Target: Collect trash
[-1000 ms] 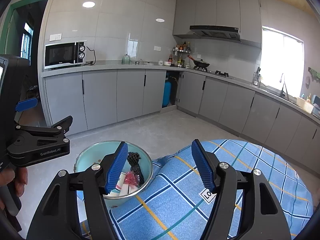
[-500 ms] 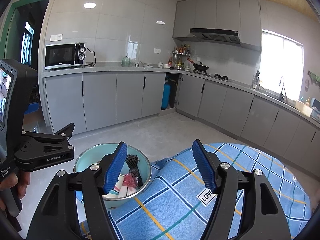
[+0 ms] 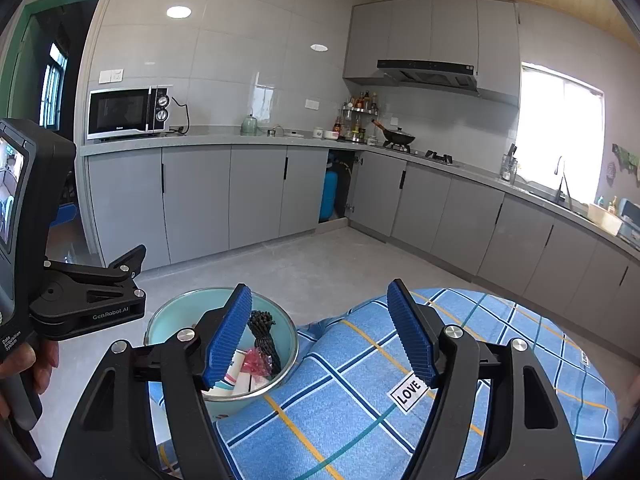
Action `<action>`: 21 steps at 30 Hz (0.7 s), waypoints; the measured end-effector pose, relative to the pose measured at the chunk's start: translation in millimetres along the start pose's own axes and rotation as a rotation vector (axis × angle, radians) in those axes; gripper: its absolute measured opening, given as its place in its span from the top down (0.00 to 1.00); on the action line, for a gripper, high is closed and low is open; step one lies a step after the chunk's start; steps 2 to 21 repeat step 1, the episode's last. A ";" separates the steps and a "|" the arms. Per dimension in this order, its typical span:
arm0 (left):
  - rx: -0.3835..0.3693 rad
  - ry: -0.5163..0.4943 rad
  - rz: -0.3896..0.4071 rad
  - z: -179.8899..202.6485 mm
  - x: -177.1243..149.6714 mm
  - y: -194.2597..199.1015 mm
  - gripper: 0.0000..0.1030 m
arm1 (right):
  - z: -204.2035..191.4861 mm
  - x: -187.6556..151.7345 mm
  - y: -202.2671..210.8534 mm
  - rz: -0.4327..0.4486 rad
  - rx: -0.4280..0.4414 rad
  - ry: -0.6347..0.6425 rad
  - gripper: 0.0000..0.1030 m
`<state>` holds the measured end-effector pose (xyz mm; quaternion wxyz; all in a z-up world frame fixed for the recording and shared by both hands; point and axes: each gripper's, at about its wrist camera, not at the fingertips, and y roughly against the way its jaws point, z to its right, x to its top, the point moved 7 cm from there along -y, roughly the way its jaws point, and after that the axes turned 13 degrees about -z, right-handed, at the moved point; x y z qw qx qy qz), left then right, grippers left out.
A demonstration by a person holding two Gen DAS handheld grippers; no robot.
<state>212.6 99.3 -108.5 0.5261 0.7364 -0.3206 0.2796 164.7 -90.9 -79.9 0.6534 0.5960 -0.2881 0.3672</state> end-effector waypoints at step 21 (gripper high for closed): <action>-0.003 -0.001 0.000 0.3 -0.1 0.4 0.05 | 0.4 -0.3 0.2 0.000 0.000 -0.001 0.32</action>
